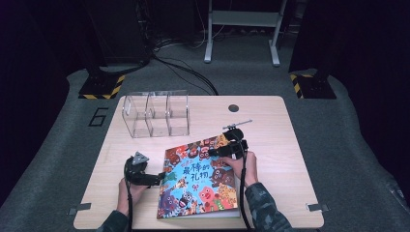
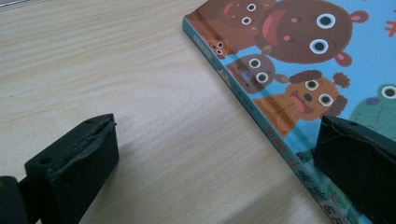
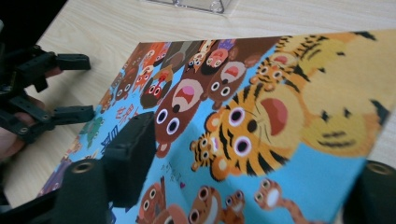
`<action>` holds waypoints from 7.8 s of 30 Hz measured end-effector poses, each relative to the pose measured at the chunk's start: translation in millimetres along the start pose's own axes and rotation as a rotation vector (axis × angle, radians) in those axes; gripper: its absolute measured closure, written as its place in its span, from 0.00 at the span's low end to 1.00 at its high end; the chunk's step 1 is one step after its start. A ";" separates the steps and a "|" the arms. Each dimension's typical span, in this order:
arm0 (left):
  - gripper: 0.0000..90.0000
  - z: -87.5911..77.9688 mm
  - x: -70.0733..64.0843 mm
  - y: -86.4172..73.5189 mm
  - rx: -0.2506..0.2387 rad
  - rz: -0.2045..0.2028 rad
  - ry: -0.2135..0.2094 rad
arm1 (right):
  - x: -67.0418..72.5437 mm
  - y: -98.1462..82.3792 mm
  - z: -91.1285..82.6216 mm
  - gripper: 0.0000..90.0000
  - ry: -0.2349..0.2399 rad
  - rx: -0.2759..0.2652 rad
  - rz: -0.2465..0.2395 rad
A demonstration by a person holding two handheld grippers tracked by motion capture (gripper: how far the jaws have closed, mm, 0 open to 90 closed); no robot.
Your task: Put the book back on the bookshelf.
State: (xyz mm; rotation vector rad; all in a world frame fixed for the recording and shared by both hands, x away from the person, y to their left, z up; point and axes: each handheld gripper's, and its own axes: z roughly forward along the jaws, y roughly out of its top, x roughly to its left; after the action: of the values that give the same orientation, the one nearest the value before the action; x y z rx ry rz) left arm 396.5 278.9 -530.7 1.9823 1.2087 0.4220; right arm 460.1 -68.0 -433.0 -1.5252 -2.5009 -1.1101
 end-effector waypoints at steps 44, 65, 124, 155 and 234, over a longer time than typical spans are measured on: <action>0.00 -0.7 0.9 -0.2 0.003 0.008 -0.011 | -16.1 19.6 -3.3 0.69 0.165 -0.025 -0.048; 0.00 -4.6 9.2 5.3 0.033 -0.028 -0.081 | -13.7 12.5 -7.0 0.68 0.138 -0.071 -0.139; 0.00 -11.7 -10.1 35.4 0.007 -0.003 -0.212 | 11.4 -4.0 -42.5 0.64 0.033 -0.302 -0.391; 0.07 -9.1 -12.7 49.7 -0.027 -0.037 -0.381 | 27.7 1.2 -52.9 0.62 0.008 -0.384 -0.465; 0.54 -74.6 -19.4 82.5 -0.234 0.232 -0.080 | 19.7 14.4 -62.0 0.47 -0.070 -0.287 -0.261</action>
State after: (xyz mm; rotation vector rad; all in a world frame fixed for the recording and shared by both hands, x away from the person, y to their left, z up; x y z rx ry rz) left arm 391.1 273.1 -418.1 1.9212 0.8409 0.5672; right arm 440.0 -84.1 -371.6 -1.3361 -2.7479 -1.5360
